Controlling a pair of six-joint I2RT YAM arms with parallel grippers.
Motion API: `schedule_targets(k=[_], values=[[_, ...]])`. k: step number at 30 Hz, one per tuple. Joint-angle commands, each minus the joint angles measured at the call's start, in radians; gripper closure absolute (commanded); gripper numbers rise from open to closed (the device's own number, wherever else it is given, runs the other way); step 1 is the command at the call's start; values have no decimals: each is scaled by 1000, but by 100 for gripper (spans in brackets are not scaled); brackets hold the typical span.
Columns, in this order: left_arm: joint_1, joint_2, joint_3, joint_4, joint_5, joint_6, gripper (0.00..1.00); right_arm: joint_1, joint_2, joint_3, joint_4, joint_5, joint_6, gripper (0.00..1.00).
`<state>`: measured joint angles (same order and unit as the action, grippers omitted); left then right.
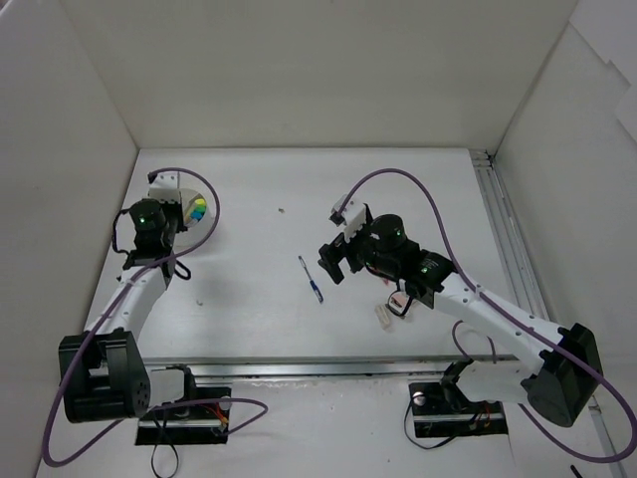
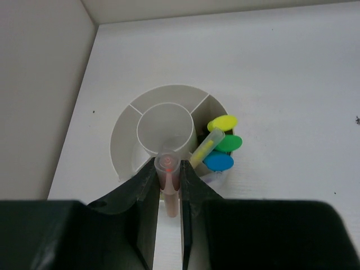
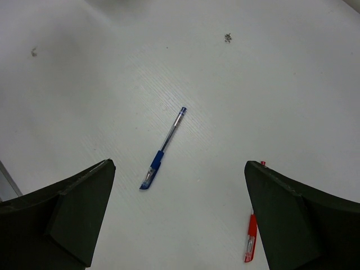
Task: Sort the stationery into containers
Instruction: Place the pen in the storage box.
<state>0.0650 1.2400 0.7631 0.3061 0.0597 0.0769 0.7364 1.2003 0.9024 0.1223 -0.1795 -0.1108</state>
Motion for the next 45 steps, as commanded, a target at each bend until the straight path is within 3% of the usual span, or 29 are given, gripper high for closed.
schedule_targets(k=[1,15,34,37,43,45], values=[[21,24,79,157,55,26,100,-9,-4,15,11,26,-33,2],[58,159,122,215,97,-3,100,-26,13,18,-7,51,-49,2],[58,228,70,228,20,-118,100,-58,30,13,-16,18,-32,2],[58,249,122,84,-12,-157,96,-60,27,12,-16,14,-29,2],[58,216,91,99,3,-178,90,-61,16,7,-16,5,-21,2],[58,191,79,102,12,-183,82,-61,7,1,-16,2,-18,2]])
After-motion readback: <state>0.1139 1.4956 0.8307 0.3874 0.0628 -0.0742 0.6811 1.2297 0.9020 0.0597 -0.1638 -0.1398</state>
